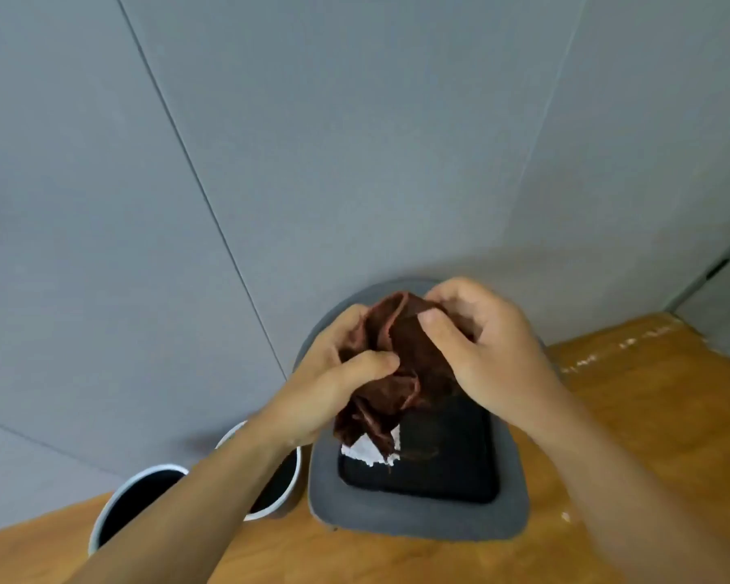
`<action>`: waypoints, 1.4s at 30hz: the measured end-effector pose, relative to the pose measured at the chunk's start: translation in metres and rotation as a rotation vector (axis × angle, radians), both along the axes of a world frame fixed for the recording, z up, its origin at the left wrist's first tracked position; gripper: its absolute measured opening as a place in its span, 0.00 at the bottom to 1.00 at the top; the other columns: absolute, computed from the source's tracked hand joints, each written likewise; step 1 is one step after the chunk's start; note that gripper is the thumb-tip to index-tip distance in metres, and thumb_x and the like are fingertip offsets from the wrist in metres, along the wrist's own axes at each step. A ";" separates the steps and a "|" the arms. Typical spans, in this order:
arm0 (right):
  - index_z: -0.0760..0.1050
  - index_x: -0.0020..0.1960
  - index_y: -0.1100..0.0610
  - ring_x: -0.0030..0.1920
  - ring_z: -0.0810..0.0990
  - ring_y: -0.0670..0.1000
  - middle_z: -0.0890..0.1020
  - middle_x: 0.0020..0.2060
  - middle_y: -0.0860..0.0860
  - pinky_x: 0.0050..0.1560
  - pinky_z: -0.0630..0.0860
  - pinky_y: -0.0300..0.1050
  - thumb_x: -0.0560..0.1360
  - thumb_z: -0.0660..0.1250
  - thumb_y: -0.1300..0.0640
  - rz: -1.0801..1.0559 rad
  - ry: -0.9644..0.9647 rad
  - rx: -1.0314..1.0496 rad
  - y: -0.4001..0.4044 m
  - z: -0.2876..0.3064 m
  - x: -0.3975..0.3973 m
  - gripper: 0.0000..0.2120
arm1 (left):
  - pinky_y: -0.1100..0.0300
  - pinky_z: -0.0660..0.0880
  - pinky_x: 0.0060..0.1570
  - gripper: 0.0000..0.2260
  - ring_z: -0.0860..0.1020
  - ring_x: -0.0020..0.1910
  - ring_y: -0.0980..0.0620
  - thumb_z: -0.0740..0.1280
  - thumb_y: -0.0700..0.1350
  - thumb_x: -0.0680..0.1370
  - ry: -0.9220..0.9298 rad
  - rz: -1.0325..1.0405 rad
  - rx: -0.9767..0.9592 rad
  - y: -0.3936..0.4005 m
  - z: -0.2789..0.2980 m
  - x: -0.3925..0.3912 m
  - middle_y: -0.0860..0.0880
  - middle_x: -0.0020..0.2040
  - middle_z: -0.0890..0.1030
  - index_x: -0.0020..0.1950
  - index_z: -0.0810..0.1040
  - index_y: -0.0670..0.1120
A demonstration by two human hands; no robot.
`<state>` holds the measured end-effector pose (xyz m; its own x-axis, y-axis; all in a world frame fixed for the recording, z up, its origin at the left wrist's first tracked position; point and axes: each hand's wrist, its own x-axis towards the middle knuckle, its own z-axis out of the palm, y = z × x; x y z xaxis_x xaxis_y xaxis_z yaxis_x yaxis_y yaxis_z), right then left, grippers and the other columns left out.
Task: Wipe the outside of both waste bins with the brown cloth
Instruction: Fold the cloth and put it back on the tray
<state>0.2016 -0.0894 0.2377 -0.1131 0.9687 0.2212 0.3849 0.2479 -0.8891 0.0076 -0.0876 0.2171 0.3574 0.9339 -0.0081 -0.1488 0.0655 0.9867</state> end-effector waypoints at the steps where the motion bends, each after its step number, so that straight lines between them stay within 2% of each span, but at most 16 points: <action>1: 0.79 0.49 0.48 0.45 0.84 0.45 0.85 0.42 0.45 0.47 0.80 0.44 0.82 0.67 0.60 0.013 -0.040 0.021 0.003 0.024 0.008 0.07 | 0.50 0.80 0.54 0.16 0.83 0.53 0.43 0.74 0.41 0.75 0.113 0.004 0.053 0.000 0.026 0.011 0.40 0.53 0.82 0.60 0.77 0.41; 4: 0.78 0.46 0.48 0.44 0.85 0.45 0.85 0.41 0.45 0.48 0.79 0.47 0.81 0.67 0.59 0.036 -0.099 0.053 0.013 0.095 0.029 0.07 | 0.48 0.79 0.54 0.06 0.82 0.49 0.44 0.71 0.43 0.79 0.392 0.129 0.260 0.003 0.098 0.039 0.43 0.47 0.82 0.53 0.81 0.42; 6: 0.79 0.46 0.49 0.43 0.85 0.47 0.86 0.41 0.46 0.48 0.81 0.52 0.81 0.68 0.60 0.045 -0.112 0.036 0.018 0.133 0.043 0.08 | 0.45 0.78 0.53 0.05 0.82 0.46 0.46 0.69 0.43 0.81 0.481 0.170 0.336 0.005 0.139 0.051 0.45 0.43 0.83 0.49 0.82 0.43; 9: 0.81 0.53 0.53 0.47 0.87 0.51 0.87 0.44 0.51 0.54 0.82 0.59 0.83 0.69 0.57 0.167 -0.097 -0.046 0.025 0.176 0.068 0.02 | 0.53 0.78 0.43 0.06 0.80 0.40 0.51 0.66 0.41 0.82 0.429 0.208 0.294 0.007 0.189 0.065 0.47 0.41 0.83 0.49 0.83 0.42; 13: 0.82 0.60 0.57 0.56 0.87 0.51 0.88 0.54 0.52 0.61 0.82 0.54 0.81 0.72 0.57 0.419 -0.039 -0.189 0.031 0.194 0.098 0.08 | 0.53 0.78 0.43 0.10 0.81 0.43 0.48 0.61 0.41 0.84 0.329 0.249 0.230 0.011 0.225 0.079 0.41 0.45 0.84 0.53 0.82 0.41; 16: 0.82 0.59 0.56 0.55 0.87 0.51 0.88 0.53 0.51 0.60 0.82 0.55 0.81 0.73 0.59 0.389 -0.019 -0.166 0.038 0.189 0.103 0.07 | 0.57 0.76 0.40 0.10 0.79 0.40 0.52 0.62 0.43 0.84 0.380 0.263 0.285 0.017 0.232 0.079 0.43 0.42 0.82 0.52 0.80 0.40; 19: 0.81 0.59 0.51 0.54 0.85 0.54 0.86 0.53 0.50 0.58 0.81 0.57 0.78 0.74 0.50 0.288 0.029 -0.025 0.039 0.188 0.089 0.12 | 0.60 0.74 0.37 0.03 0.79 0.36 0.55 0.66 0.44 0.82 0.508 0.165 0.383 0.023 0.230 0.079 0.49 0.39 0.83 0.51 0.77 0.45; 22: 0.82 0.52 0.51 0.46 0.86 0.50 0.87 0.44 0.48 0.50 0.82 0.53 0.80 0.73 0.54 0.184 0.019 0.103 0.040 0.187 0.068 0.02 | 0.59 0.66 0.30 0.08 0.70 0.27 0.51 0.69 0.47 0.81 0.634 0.085 0.501 0.031 0.216 0.076 0.51 0.30 0.79 0.49 0.71 0.48; 23: 0.82 0.48 0.52 0.42 0.85 0.47 0.87 0.40 0.47 0.45 0.81 0.49 0.81 0.72 0.56 0.133 0.010 0.132 0.041 0.187 0.066 0.03 | 0.58 0.67 0.29 0.09 0.70 0.26 0.52 0.70 0.48 0.80 0.647 0.059 0.520 0.032 0.213 0.074 0.52 0.29 0.78 0.50 0.71 0.48; 27: 0.82 0.45 0.56 0.30 0.79 0.41 0.84 0.33 0.48 0.34 0.73 0.34 0.83 0.69 0.61 -0.042 0.013 0.076 0.035 0.177 0.052 0.08 | 0.61 0.76 0.36 0.08 0.80 0.33 0.55 0.72 0.48 0.79 0.686 -0.110 0.543 0.047 0.198 0.033 0.54 0.35 0.83 0.52 0.74 0.50; 30: 0.80 0.45 0.56 0.23 0.79 0.49 0.83 0.35 0.56 0.24 0.72 0.37 0.84 0.67 0.60 -0.137 0.019 -0.010 0.027 0.168 0.040 0.09 | 0.59 0.77 0.40 0.04 0.80 0.37 0.58 0.71 0.47 0.79 0.892 -0.234 0.576 0.069 0.183 -0.006 0.57 0.37 0.83 0.48 0.77 0.53; 32: 0.79 0.47 0.57 0.27 0.83 0.59 0.83 0.40 0.62 0.26 0.77 0.40 0.84 0.67 0.58 -0.183 0.087 -0.073 0.028 0.161 0.037 0.08 | 0.54 0.76 0.40 0.05 0.78 0.36 0.58 0.69 0.47 0.79 1.042 -0.306 0.607 0.083 0.169 -0.021 0.57 0.37 0.80 0.46 0.75 0.55; 35: 0.80 0.49 0.61 0.39 0.84 0.64 0.80 0.44 0.66 0.34 0.84 0.44 0.84 0.67 0.60 -0.183 0.125 -0.137 0.032 0.142 0.039 0.06 | 0.55 0.74 0.39 0.07 0.76 0.36 0.57 0.67 0.48 0.81 1.047 -0.289 0.606 0.095 0.147 -0.025 0.57 0.37 0.78 0.46 0.73 0.58; 38: 0.84 0.53 0.55 0.47 0.86 0.55 0.85 0.48 0.56 0.47 0.86 0.44 0.80 0.73 0.61 -0.113 0.096 -0.201 0.032 0.113 0.054 0.04 | 0.57 0.72 0.41 0.04 0.76 0.39 0.57 0.67 0.50 0.81 1.066 -0.177 0.577 0.102 0.120 -0.017 0.58 0.39 0.79 0.47 0.75 0.56; 40: 0.85 0.57 0.46 0.51 0.85 0.42 0.86 0.51 0.45 0.55 0.80 0.34 0.76 0.78 0.58 -0.107 -0.129 -0.201 0.030 0.088 0.068 0.12 | 0.60 0.75 0.43 0.03 0.78 0.41 0.58 0.68 0.48 0.81 1.006 -0.138 0.523 0.105 0.099 -0.008 0.57 0.41 0.81 0.48 0.78 0.53; 42: 0.86 0.55 0.49 0.50 0.83 0.39 0.85 0.49 0.43 0.53 0.77 0.30 0.76 0.78 0.61 -0.147 -0.260 -0.191 0.027 0.060 0.080 0.11 | 0.62 0.76 0.46 0.03 0.79 0.43 0.60 0.68 0.44 0.81 0.955 -0.162 0.479 0.106 0.074 0.005 0.58 0.43 0.82 0.50 0.81 0.51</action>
